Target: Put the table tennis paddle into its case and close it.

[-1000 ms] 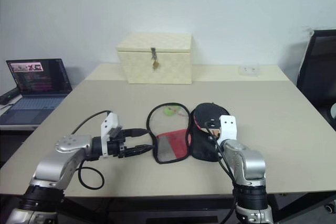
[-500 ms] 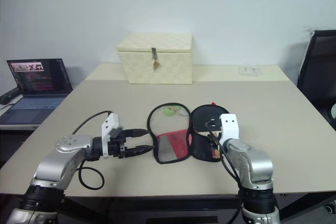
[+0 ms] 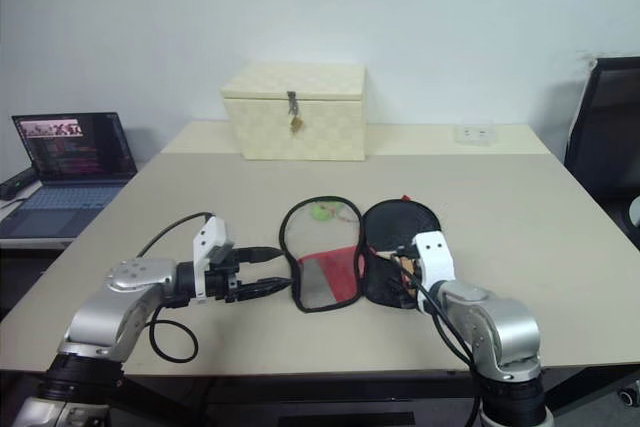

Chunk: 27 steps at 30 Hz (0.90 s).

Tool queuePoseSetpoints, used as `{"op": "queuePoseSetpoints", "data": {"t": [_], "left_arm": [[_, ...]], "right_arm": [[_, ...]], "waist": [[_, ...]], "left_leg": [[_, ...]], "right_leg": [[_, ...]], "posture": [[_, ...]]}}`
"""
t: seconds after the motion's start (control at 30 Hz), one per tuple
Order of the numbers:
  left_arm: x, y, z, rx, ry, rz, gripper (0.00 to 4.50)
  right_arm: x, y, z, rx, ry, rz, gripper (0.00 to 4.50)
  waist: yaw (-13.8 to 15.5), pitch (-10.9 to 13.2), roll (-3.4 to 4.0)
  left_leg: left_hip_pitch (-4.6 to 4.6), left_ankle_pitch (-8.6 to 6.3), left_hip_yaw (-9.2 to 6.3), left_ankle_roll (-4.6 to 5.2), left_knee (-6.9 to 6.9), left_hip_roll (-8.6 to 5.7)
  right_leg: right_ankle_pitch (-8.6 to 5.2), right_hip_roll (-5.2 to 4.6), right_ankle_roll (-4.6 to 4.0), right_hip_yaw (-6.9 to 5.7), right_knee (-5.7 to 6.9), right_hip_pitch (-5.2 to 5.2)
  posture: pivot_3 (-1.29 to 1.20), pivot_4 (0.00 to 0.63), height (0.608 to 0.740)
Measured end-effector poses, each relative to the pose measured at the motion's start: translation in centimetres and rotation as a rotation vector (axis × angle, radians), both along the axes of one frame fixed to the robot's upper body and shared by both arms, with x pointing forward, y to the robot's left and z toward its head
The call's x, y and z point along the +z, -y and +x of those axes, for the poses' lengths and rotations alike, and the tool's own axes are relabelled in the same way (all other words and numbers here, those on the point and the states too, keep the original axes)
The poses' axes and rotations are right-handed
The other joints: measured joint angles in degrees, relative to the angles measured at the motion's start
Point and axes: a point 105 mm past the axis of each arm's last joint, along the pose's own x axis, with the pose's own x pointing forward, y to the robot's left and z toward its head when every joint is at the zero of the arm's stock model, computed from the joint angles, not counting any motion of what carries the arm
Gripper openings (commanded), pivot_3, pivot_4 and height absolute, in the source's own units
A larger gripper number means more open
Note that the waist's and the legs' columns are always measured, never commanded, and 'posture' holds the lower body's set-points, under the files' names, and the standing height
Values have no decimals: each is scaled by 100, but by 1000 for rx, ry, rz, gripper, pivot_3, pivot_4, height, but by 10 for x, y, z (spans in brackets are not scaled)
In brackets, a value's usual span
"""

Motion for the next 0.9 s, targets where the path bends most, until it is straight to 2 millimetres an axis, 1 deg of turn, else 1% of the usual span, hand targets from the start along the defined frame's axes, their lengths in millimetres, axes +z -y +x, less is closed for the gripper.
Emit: {"op": "queuePoseSetpoints", "data": {"t": [0.4, 0.53, 0.6, 0.63, 0.73, 0.83, 0.9], "left_arm": [[1, 0, 0, -2, 11, 1, 3558], [1, 0, 0, 1, 11, 1, 3558], [0, -1, 1, 9, 9, 3, 3558], [-2, -3, 2, 19, 5, 5, 3558], [-9, -12, 8, 77, -16, 20, 3558], [-18, -29, 23, 183, -19, 58, 2905], [-21, -40, 31, 242, -12, 81, 2221]], "right_arm": [[0, -12, -7, 53, -15, 15, 3683], [4, -11, -6, 62, -2, 6, 3683], [11, -7, -6, 93, 22, -12, 3683], [18, -5, -7, 120, 43, -16, 3683], [48, 0, -15, 257, 126, -17, 3683], [68, 6, -26, 382, 161, -8, 3724], [79, 9, -29, 420, 192, -1, 3724]], "waist": [[-2, 0, 0], [-1, 0, 0], [1, 0, 0], [3, 0, 0], [6, 0, 0], [13, 0, -1], [9, -1, -2]], "left_leg": [[1, 0, -1, 0, 0, 2], [1, 0, -1, 0, 1, 1], [0, 0, -2, 0, 1, 0], [0, 0, -2, 0, 2, 0], [2, 0, -2, 1, 1, 1], [4, 0, -2, 1, 4, 1], [6, 0, -1, 1, 4, 0]], "right_leg": [[0, 0, 0, 0, 1, 0], [0, 0, 0, 0, 1, 0], [0, 0, 0, -1, 0, 0], [0, 0, 0, -1, 0, 0], [0, 0, 0, -4, -2, 4], [0, 1, 0, -14, -4, 10], [0, 2, 0, -13, -4, 12]], "posture": [[0, 150, 740], [0, 150, 740], [0, 150, 740], [0, 150, 740], [0, 150, 740], [0, 150, 740], [0, 150, 740]]}}
